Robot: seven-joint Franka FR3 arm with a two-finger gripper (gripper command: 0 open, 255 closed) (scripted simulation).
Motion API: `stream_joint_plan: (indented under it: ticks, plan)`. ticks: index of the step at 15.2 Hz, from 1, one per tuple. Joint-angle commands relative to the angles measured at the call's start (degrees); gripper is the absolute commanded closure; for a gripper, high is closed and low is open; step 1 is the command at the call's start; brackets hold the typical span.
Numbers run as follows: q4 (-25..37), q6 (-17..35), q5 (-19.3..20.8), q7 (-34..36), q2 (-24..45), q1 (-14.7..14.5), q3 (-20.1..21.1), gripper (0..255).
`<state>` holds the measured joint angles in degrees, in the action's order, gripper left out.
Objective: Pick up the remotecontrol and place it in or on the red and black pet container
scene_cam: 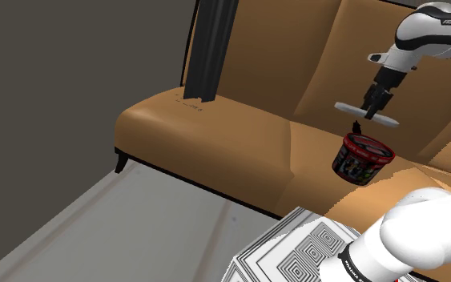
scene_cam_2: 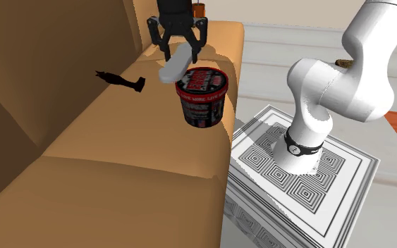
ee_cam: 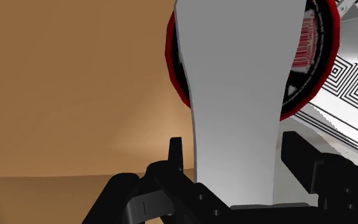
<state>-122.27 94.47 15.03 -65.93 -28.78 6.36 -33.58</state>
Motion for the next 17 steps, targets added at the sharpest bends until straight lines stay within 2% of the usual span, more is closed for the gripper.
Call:
stream_joint_plan:
  ticks: [1, 5, 17]
  plan:
    - [-2.8, -1.5, 2.0, -0.4, -4.6, 1.9, 0.6, 255]
    - [-7.2, -4.7, 5.2, -1.8, -12.4, 5.6, 1.3, 255]
    - [-16.3, 4.0, 7.5, -1.2, -13.0, 6.5, -1.4, 255]
